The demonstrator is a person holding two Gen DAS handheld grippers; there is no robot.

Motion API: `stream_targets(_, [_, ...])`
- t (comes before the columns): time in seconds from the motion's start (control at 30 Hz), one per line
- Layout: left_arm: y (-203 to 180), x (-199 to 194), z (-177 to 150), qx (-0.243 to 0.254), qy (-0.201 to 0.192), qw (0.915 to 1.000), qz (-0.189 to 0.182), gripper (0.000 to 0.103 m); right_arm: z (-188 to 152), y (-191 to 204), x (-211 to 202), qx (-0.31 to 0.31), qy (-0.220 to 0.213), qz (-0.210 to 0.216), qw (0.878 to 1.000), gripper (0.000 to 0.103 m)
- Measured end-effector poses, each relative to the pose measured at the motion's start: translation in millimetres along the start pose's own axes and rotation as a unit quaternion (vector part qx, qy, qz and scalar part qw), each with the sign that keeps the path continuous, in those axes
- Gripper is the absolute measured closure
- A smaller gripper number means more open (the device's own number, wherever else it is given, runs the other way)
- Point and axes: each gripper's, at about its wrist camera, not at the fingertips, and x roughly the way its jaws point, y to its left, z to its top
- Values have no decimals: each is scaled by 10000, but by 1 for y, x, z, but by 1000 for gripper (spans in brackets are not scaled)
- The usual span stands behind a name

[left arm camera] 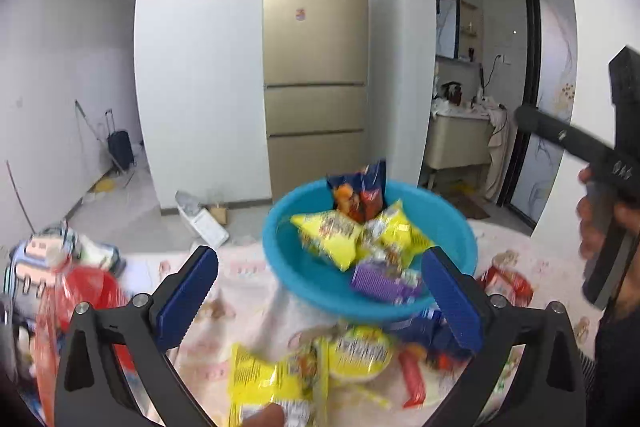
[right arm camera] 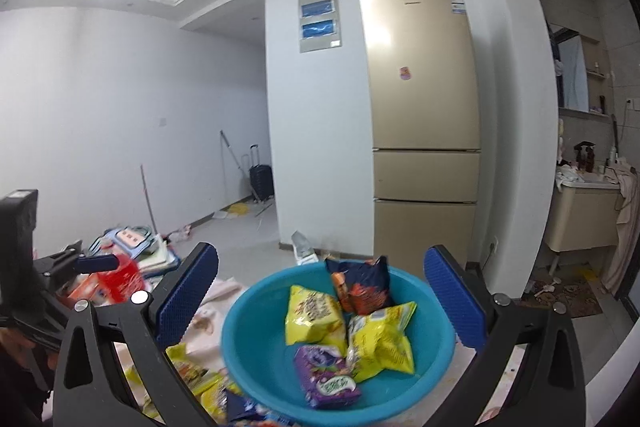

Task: Organize snacks
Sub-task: 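Move both grippers away from the basin toward the snacks on the table, then grasp the large yellow chip bag with the left gripper while the right grasps the red-and-white bag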

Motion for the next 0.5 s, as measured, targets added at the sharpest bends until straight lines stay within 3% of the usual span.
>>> stream_targets(0.13, [17, 10, -32, -366, 367, 9986, 94, 0, -12, 10, -18, -195, -15, -167, 9997, 0])
stream_targets(0.37, [40, 34, -85, -1002, 833, 9914, 90, 0, -57, -3, -44, 128, -11, -77, 9999, 0])
stream_targets(0.5, [45, 53, -107, -1034, 1089, 9885, 179, 0, -87, -20, -47, 727, 179, 180, 9970, 0])
